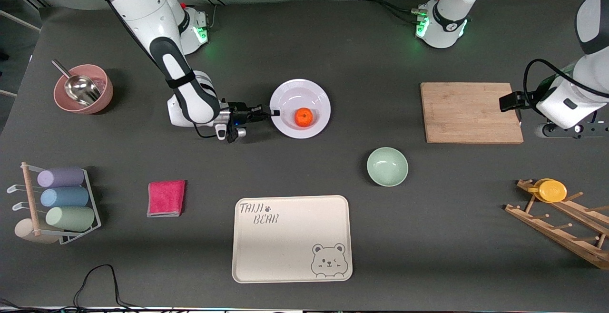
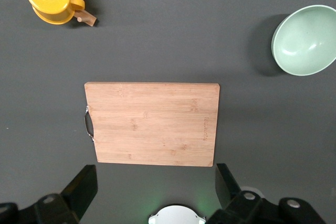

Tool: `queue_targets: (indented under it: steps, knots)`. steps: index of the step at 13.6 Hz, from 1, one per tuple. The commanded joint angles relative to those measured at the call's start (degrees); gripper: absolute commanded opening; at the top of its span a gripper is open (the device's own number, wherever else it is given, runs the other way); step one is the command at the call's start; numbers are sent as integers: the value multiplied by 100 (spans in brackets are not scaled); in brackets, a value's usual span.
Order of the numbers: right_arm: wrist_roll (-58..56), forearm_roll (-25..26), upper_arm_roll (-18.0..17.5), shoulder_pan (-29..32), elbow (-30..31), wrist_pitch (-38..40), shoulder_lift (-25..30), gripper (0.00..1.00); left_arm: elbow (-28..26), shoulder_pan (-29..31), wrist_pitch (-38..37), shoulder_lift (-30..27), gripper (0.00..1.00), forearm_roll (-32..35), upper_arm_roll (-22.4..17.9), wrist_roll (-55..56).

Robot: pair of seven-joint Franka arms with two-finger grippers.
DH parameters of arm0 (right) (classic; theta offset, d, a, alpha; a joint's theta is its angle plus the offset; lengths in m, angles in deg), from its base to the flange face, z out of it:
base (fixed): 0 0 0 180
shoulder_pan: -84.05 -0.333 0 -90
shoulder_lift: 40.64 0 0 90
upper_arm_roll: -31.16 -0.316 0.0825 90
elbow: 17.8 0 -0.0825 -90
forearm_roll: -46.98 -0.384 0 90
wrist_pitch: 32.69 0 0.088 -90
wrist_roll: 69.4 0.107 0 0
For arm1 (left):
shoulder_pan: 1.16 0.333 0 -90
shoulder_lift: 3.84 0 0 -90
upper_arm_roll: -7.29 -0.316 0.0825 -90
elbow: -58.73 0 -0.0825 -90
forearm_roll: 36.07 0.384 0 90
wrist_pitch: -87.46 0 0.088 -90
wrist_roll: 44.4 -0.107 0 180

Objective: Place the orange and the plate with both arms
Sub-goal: 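Lift the plate with the right gripper and carry it onto the tray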

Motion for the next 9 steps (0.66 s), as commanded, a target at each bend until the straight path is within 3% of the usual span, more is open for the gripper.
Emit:
queue_targets:
  steps: [1, 6, 9]
  knots:
    - [-37, -150, 16, -6, -11, 16, 281, 0, -7, -70, 48, -1, 100, 66, -40, 43]
    - [569, -123, 16, -6, -221, 17, 677, 0, -7, -70, 48, -1, 100, 66, -40, 43]
    - [1006, -106, 86, 38, -773, 16, 756, 0, -7, -70, 48, -1, 100, 66, -40, 43]
